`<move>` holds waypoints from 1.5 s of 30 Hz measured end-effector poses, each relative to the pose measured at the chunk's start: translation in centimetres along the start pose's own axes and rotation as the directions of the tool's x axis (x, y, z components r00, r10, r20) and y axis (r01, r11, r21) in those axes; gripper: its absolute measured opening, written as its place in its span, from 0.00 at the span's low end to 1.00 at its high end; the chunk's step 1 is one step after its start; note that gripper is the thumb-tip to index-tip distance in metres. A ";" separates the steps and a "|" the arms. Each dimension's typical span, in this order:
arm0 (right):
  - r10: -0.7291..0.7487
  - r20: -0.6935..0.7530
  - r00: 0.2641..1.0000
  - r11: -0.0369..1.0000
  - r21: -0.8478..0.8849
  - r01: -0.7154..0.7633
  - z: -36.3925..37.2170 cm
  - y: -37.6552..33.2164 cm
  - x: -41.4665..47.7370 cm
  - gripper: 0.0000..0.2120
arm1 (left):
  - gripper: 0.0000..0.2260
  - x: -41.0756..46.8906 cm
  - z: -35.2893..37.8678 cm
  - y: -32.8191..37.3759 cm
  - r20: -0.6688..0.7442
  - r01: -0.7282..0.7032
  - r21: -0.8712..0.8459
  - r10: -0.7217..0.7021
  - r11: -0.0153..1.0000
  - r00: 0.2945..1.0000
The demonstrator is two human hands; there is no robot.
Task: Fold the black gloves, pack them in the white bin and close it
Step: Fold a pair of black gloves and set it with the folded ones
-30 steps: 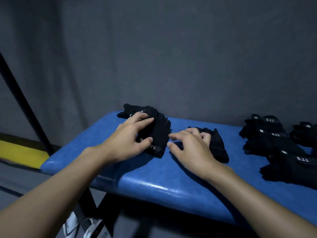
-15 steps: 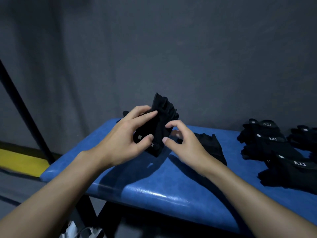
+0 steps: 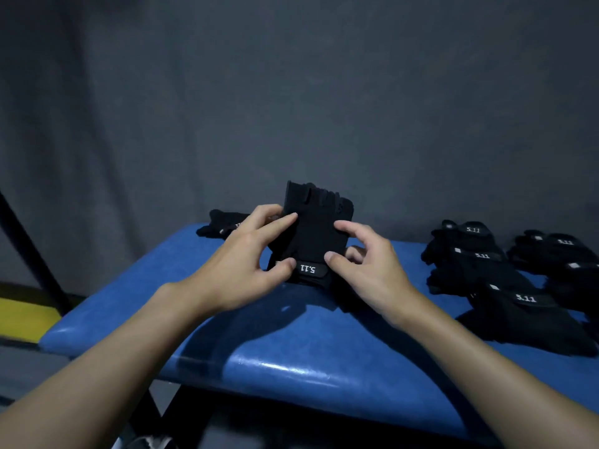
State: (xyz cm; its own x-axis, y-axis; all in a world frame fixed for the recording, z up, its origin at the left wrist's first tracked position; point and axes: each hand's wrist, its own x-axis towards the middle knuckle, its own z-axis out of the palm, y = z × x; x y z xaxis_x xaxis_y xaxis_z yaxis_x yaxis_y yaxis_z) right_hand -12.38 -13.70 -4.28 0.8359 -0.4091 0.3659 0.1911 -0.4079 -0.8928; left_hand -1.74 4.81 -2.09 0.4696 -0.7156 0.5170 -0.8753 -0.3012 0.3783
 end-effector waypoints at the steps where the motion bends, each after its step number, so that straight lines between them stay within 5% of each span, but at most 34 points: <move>1: 0.023 -0.013 1.000 1.000 -0.008 -0.023 -0.7 0.0 -0.1 0.23 | 0.32 0.3 0.5 0.3 0.017 0.010 -0.002 -0.010 1.000 1.000; 5: 0.123 -0.049 0.991 0.992 0.019 -0.123 -3.2 0.4 -0.2 0.23 | 0.30 1.6 2.4 1.8 0.085 0.036 0.006 -0.037 0.999 0.996; 12: 0.277 -0.064 0.959 0.920 -0.269 -0.284 -5.5 2.3 -0.4 0.18 | 0.24 3.0 6.3 2.6 0.295 0.080 0.097 -0.105 0.992 0.950; 16: 0.270 -0.077 0.960 0.915 -0.289 -0.280 -5.5 2.4 -0.6 0.16 | 0.28 3.4 6.7 2.5 0.278 0.103 0.107 -0.129 0.989 0.952; 20: 0.257 -0.091 0.962 0.929 -0.251 -0.272 -5.9 1.6 -0.4 0.01 | 0.30 3.6 7.1 2.6 0.251 0.141 0.001 -0.137 0.990 0.958; 27: 0.323 -0.066 0.944 0.890 -0.320 -0.326 -6.4 1.9 -0.9 0.01 | 0.23 3.7 8.1 1.9 0.339 0.171 0.128 -0.205 0.977 0.918; 32: 0.258 -0.068 0.964 0.875 -0.407 -0.263 -6.7 2.1 -1.9 0.14 | 0.26 3.5 7.8 2.2 0.358 0.166 0.105 -0.193 0.981 0.914; 38: 0.165 -0.110 0.980 0.878 -0.436 -0.196 -6.5 2.4 -2.9 0.12 | 0.27 3.2 7.8 2.3 0.382 0.139 0.125 -0.177 0.982 0.907; 45: 0.218 -0.091 0.972 0.790 -0.568 -0.230 -5.8 2.7 -3.2 0.14 | 0.28 2.9 7.8 2.6 0.409 0.147 0.150 -0.197 0.978 0.891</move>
State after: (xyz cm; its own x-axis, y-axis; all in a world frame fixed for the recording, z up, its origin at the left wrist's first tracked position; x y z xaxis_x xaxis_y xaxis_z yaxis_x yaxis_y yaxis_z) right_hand -17.49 -18.26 -6.32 0.8068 -0.5610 0.1854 -0.3336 -0.6916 -0.6407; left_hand -3.53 -2.94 -5.59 0.5435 -0.8363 0.0721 -0.8042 -0.4942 0.3301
